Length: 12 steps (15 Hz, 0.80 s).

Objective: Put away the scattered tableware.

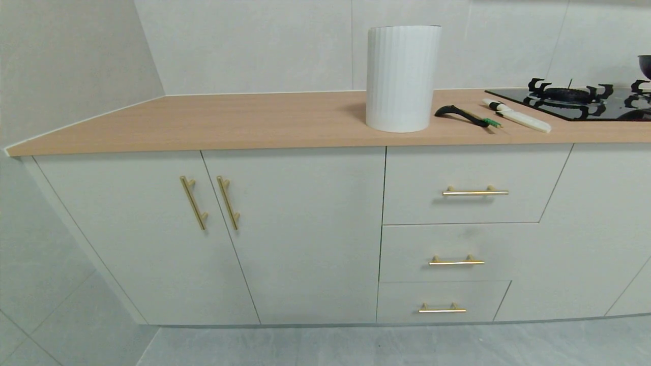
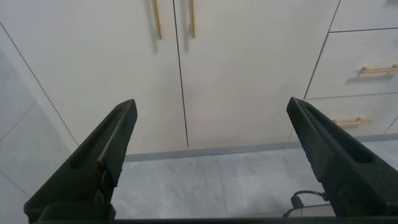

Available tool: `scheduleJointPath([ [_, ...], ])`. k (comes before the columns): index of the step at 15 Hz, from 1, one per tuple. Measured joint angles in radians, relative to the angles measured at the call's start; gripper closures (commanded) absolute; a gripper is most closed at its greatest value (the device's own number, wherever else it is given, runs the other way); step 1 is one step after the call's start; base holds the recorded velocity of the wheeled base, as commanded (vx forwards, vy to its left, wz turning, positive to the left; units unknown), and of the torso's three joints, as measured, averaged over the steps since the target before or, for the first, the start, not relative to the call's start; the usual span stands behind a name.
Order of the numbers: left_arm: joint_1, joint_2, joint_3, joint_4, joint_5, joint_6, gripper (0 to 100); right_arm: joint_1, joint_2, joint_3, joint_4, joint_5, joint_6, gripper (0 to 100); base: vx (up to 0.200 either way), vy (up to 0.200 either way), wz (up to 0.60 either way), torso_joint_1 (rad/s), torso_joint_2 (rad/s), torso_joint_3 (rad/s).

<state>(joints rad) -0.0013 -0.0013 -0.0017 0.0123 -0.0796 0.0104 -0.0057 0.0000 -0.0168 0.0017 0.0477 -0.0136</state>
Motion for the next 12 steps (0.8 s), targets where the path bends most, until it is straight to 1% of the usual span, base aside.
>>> scheduleJointPath([
  [2,-0.001,0.000,0.000,0.000,0.000,0.000,0,0.005,0.012,-0.076,0.001,0.078,0.041,0,0.000,0.000,0.00,0.000,0.00,0.000],
  [5,0.000,0.000,0.000,0.000,0.000,0.000,0,0.013,0.114,-0.115,0.032,0.145,0.051,0,0.000,0.000,0.00,0.000,0.00,0.000],
  [7,-0.001,0.000,0.000,0.000,0.000,0.000,0,0.034,0.227,-0.121,0.038,0.163,0.036,0,0.000,0.000,0.00,0.000,0.00,0.000],
  [10,0.000,0.000,0.000,0.000,0.000,0.000,0,0.100,0.440,-0.134,0.035,0.169,0.026,0,0.000,0.000,0.00,0.000,0.00,0.000],
  [12,0.000,0.000,0.000,0.000,0.000,0.000,0,0.128,0.595,-0.164,0.025,0.171,0.023,0,0.000,0.000,0.00,0.000,0.00,0.000],
])
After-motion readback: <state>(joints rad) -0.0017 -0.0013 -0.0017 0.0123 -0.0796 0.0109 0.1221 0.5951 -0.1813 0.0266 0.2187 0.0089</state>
